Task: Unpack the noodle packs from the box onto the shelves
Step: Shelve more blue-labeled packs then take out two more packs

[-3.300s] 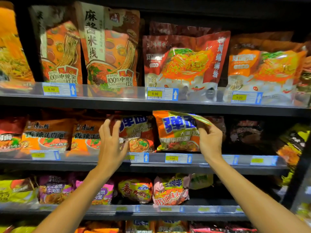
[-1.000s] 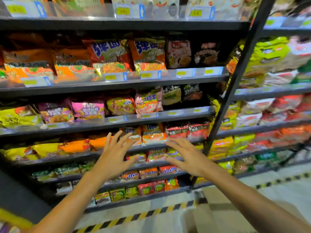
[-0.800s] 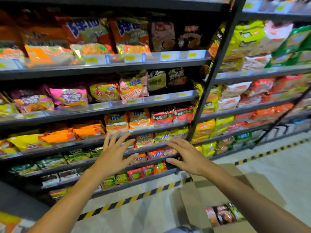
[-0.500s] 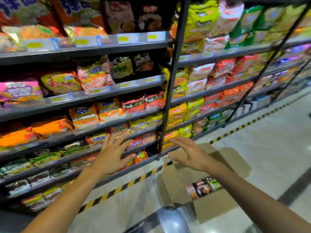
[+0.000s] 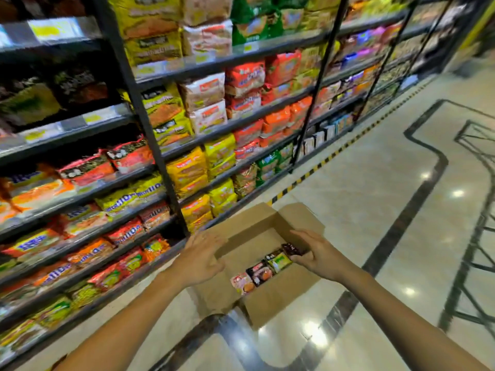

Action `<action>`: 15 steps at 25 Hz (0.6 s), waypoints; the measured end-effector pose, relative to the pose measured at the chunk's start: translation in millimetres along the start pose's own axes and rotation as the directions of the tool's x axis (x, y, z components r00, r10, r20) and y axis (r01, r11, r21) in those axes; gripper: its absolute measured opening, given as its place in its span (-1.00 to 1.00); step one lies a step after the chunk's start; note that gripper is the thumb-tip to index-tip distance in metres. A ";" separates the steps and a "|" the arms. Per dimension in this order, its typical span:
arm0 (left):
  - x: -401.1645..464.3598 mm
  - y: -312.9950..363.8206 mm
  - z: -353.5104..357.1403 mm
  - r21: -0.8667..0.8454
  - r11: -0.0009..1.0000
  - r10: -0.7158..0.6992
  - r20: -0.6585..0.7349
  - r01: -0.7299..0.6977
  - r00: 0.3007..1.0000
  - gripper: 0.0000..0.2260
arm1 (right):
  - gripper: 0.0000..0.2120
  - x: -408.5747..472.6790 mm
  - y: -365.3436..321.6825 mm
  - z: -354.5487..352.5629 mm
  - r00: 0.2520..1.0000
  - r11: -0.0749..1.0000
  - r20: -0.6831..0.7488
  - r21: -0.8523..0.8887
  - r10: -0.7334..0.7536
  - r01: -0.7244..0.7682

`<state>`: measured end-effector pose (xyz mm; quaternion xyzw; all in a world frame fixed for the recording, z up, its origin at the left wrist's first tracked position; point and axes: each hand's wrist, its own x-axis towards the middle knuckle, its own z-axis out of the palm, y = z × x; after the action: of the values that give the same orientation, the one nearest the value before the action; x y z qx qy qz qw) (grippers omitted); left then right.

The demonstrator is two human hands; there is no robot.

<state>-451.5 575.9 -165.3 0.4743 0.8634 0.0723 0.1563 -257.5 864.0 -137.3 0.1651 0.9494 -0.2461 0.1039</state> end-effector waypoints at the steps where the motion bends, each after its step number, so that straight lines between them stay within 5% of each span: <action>1: 9.9 10.9 5.9 -0.015 1.000 -0.013 0.037 0.014 0.999 -0.32 | -0.31 1.3 14.4 -3.8 1.000 1.000 0.017 0.023 0.004 -0.004; 8: 61.0 -5.0 42.0 -0.112 0.986 -0.109 0.137 0.124 0.985 -0.17 | -0.31 71.6 57.5 2.8 0.986 0.990 0.165 0.138 -0.029 0.006; 15: 156.3 -52.2 90.3 -0.306 0.928 -0.153 0.206 0.212 0.967 -0.35 | -0.37 165.0 92.3 20.5 0.978 0.981 0.193 0.163 0.076 -0.108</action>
<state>-540.9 677.2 -296.0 0.3640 0.8625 0.1560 0.3150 -373.9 973.1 -240.8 0.1936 0.9020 -0.3365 0.1889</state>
